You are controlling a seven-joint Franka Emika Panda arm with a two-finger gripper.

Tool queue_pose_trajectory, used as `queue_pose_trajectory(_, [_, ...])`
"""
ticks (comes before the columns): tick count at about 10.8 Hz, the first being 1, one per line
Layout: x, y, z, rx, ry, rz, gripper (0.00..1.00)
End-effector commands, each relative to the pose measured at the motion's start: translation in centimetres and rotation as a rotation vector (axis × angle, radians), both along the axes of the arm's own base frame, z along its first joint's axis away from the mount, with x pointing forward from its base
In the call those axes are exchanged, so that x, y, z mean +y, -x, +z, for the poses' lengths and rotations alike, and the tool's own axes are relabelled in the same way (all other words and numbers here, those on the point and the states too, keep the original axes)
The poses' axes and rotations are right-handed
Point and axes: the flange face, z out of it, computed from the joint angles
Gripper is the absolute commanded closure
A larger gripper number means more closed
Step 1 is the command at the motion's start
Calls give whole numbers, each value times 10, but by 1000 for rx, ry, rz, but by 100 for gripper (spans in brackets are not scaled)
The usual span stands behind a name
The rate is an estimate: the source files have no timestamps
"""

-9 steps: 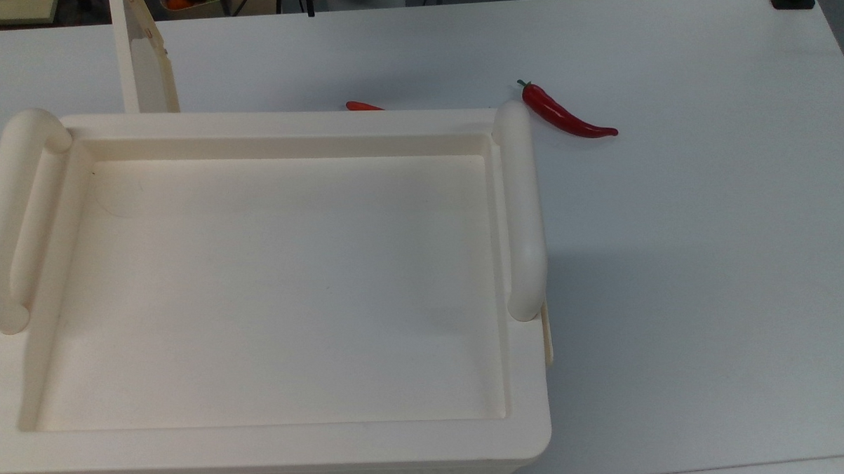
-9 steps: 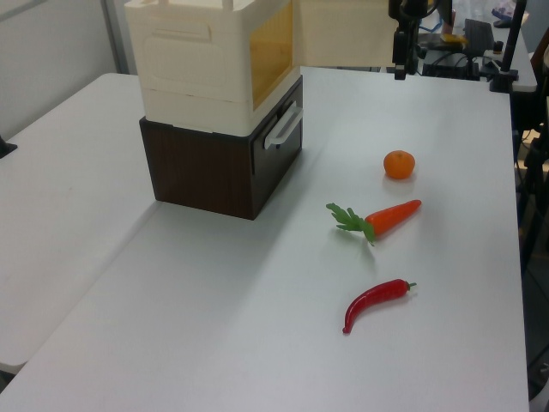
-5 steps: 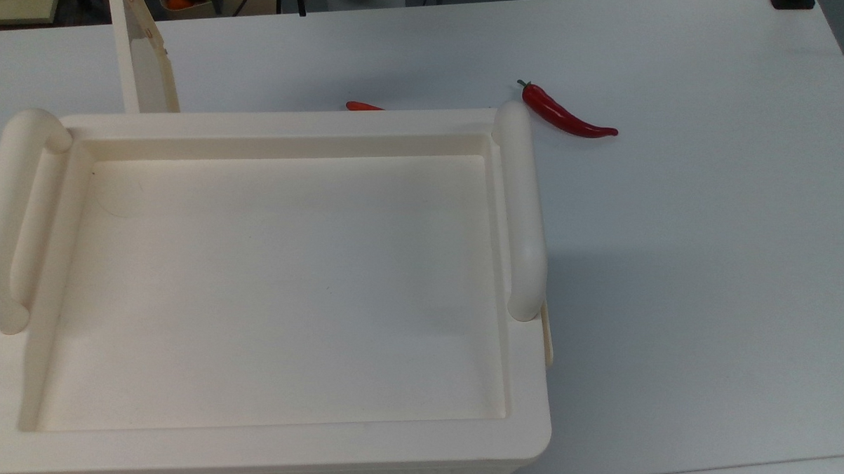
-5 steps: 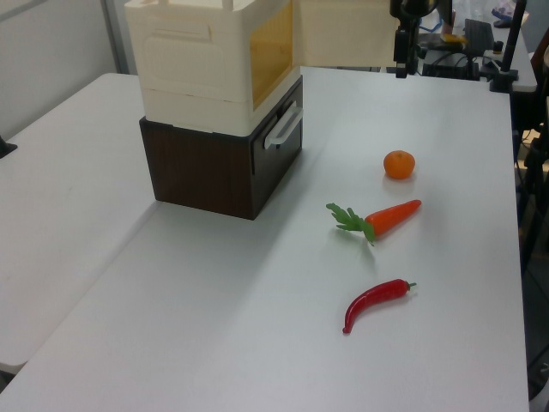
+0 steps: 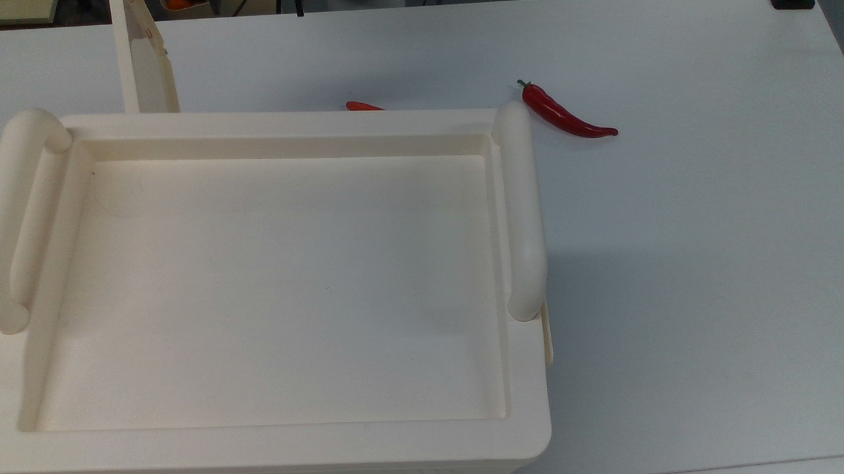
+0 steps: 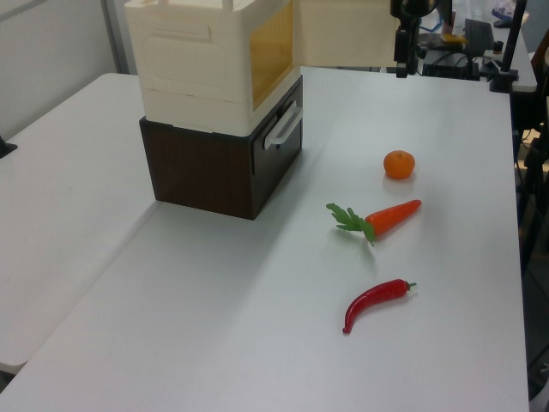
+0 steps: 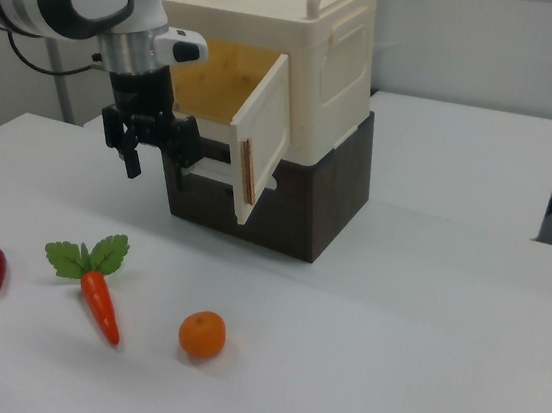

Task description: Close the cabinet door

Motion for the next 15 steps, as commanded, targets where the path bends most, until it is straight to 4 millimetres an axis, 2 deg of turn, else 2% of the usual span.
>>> queue_pose_trajectory(1, [-1,4,-1,2,-16,16,0])
queue_pose_trajectory(8, [-8,3,4,-10,-16,5,0])
queue_pose_trajectory(9, [-8,1,0,-2,-16,5,9])
queue_pose_trajectory(12, [-7,1,1,-7,-14,7,72])
queue_pose_trajectory(14, [-8,2,2,-7,-14,3,96])
queue_pose_trajectory(15, [-7,2,3,-11,-14,-5,100])
